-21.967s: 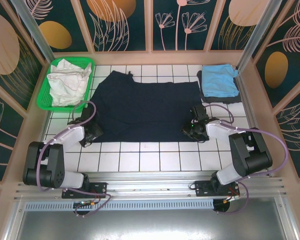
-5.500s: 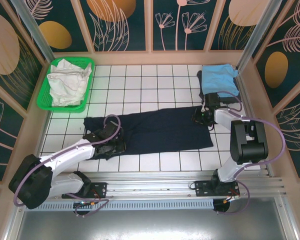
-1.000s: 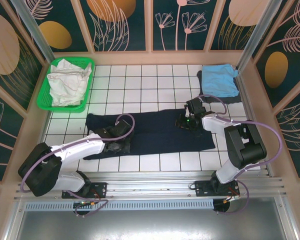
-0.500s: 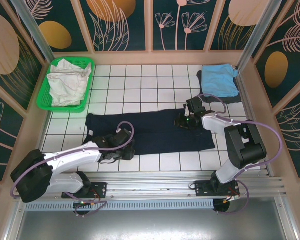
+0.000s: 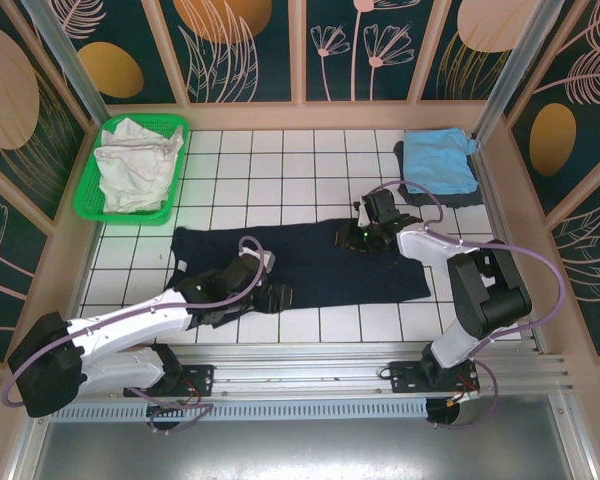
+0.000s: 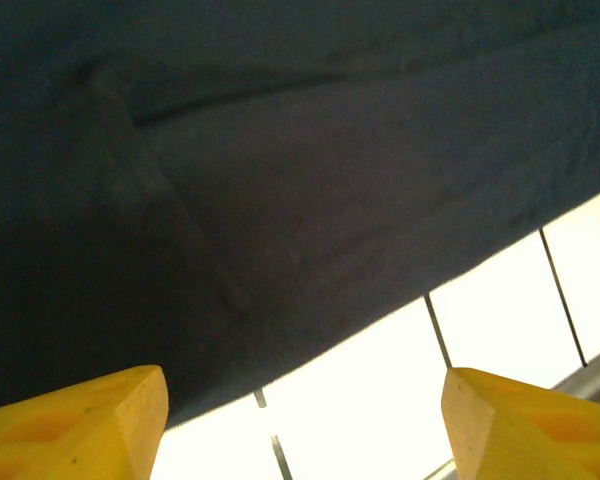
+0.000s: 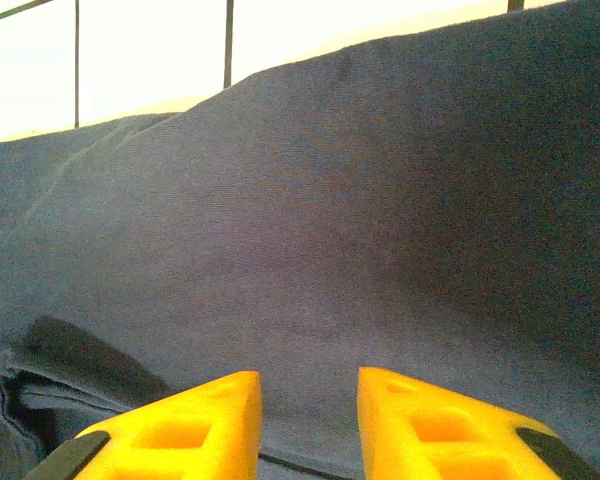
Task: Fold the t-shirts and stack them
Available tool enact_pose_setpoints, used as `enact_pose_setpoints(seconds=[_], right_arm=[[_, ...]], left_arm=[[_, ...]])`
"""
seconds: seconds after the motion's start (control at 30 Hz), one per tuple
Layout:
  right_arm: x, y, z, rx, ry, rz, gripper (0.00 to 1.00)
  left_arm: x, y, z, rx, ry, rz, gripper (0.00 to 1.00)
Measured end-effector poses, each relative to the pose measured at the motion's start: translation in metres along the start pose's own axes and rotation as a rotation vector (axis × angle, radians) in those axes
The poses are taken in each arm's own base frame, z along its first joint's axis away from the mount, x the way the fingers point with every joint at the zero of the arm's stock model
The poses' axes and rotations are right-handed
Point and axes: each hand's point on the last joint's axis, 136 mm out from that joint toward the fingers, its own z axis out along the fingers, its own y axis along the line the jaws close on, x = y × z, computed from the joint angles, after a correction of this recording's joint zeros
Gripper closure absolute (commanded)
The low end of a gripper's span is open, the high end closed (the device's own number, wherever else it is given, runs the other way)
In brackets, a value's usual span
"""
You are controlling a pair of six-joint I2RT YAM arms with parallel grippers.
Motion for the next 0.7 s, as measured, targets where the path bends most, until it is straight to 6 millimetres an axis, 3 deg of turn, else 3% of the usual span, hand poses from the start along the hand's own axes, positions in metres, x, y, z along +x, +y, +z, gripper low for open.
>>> enact_pose_setpoints(seconds=[0.07,0.13,0.37,0.57,0.7], right_arm=[[-0.001,0.0,0.0,0.001,-0.003,0.001,0.68],[-0.001,-0.001,0.0,0.007,-0.005,0.001,0.68],[0.008,-0.022,0.004,0.067,0.001,0.024,0.7],[0.021,-0.064,0.004,0.146,0.017,0.115,0.7],[0.015,-0.078,-0.002,0.142,-0.02,0.157,0.7]], left_arm=[[-0.016,0.009,0.001,-0.054,-0.042,-0.029,0.16],[-0.031,0.027,0.007,-0.121,-0.064,-0.079,0.2],[-0.045,0.142,0.038,-0.474,-0.018,-0.265,0.2],[-0.062,0.228,0.033,-0.678,-0.029,-0.416,0.18],[-0.066,0.256,0.031,-0.725,-0.035,-0.478,0.2]])
